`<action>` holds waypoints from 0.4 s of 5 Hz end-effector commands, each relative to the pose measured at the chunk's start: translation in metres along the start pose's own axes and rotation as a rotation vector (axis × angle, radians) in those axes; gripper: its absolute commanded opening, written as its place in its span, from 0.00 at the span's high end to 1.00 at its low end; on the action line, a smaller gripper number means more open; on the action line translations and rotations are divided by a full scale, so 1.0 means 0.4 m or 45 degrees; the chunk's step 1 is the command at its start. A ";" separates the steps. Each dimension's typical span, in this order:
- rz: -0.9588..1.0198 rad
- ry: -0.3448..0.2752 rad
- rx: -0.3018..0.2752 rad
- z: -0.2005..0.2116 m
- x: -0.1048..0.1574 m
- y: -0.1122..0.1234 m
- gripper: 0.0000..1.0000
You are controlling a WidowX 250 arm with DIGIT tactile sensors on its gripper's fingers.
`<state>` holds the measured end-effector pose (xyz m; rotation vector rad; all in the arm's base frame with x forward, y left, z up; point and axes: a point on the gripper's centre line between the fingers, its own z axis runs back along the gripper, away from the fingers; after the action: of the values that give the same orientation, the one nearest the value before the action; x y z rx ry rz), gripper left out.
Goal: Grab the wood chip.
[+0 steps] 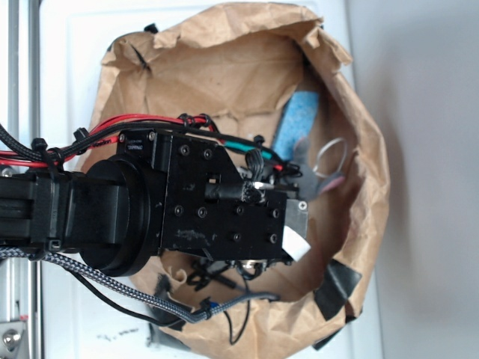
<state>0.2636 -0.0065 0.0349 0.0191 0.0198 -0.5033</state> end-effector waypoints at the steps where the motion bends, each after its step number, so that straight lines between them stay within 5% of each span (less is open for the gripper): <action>1: -0.005 -0.112 -0.077 0.092 0.014 0.044 0.00; 2: -0.017 -0.101 -0.071 0.072 0.009 0.039 0.00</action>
<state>0.2661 0.0019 0.0458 -0.0763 0.0334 -0.5083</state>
